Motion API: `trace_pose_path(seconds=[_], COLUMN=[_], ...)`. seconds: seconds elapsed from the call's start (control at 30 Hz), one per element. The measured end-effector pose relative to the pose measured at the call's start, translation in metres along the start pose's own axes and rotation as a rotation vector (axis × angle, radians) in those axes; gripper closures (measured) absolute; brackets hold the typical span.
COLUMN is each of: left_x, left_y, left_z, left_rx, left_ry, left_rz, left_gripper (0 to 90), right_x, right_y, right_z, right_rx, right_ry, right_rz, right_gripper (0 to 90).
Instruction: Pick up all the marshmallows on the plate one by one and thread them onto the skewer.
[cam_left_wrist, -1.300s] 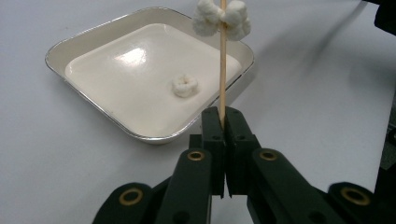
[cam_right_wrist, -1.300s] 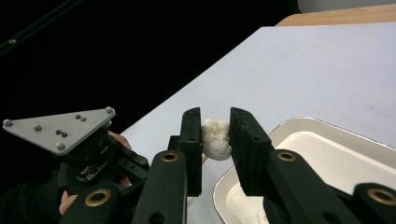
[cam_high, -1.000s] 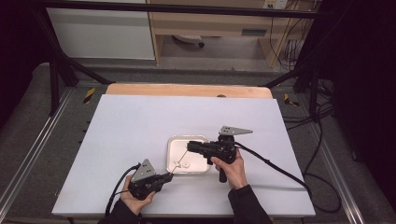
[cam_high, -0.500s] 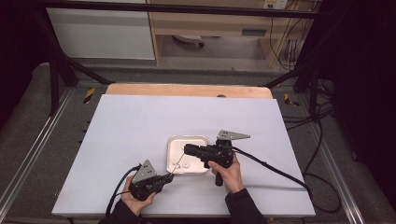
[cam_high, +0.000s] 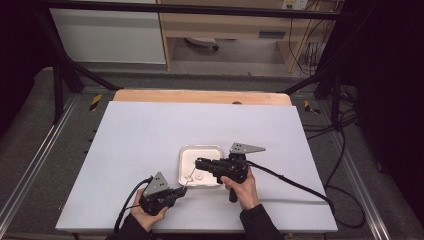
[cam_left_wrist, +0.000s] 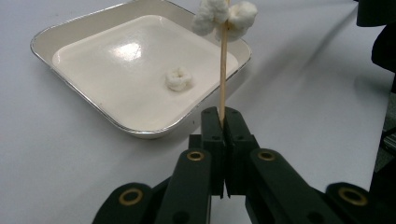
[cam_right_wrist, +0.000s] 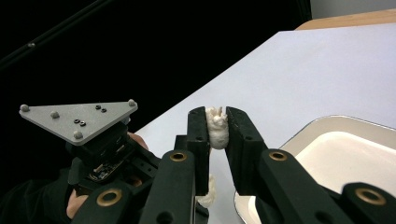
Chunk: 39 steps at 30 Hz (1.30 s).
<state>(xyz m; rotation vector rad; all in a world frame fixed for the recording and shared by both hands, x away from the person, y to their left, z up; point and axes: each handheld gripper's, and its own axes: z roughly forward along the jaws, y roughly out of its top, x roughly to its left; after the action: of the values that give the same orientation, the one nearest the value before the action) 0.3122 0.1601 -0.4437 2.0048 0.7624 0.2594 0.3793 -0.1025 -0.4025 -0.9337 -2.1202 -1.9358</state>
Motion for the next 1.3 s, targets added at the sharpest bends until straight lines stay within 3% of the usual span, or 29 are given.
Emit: trace_pose_path(seconds=[0.1,0.13,0.2,0.23,0.3,0.5,0.7,0.87,1.13,1.3], left_x=[0.000,0.000,-0.002,-0.001,0.002,0.003,0.005,0.007,0.009,0.010], left_y=[0.000,0.001,0.007,0.008,0.004,0.004,0.003,0.003,0.003,0.003], left_z=[0.000,-0.001,-0.004,-0.004,-0.002,-0.003,-0.003,-0.005,-0.006,-0.005], left_rx=[-0.002,-0.029,-0.050,-0.047,-0.035,-0.030,-0.028,-0.029,-0.018,-0.011], left_ry=[-0.002,-0.011,0.002,0.014,0.012,0.019,0.027,0.036,0.041,0.039], left_rz=[0.000,-0.005,0.006,0.008,-0.011,-0.014,-0.023,-0.032,-0.032,-0.037], left_gripper=[88.5,88.5,88.6,88.5,88.5,88.4,88.3,88.2,88.1,87.9], right_x=[0.000,0.000,0.000,0.000,-0.001,0.001,0.004,0.006,-0.006,-0.013], right_y=[-0.001,-0.002,-0.008,-0.013,-0.016,-0.017,-0.010,-0.003,-0.008,-0.010], right_z=[0.000,0.001,0.008,0.012,0.018,0.022,0.016,0.007,0.003,0.006], right_rx=[0.007,0.014,0.092,0.105,0.106,0.114,0.109,0.122,0.208,0.276], right_ry=[0.001,0.001,0.001,0.007,0.013,0.004,-0.018,-0.088,-0.284,-0.327], right_rz=[0.001,0.002,-0.003,0.009,0.026,0.008,-0.010,-0.074,-0.175,-0.206], right_gripper=[80.3,80.0,79.8,79.6,79.2,76.8,58.4,40.9,17.2,11.1])
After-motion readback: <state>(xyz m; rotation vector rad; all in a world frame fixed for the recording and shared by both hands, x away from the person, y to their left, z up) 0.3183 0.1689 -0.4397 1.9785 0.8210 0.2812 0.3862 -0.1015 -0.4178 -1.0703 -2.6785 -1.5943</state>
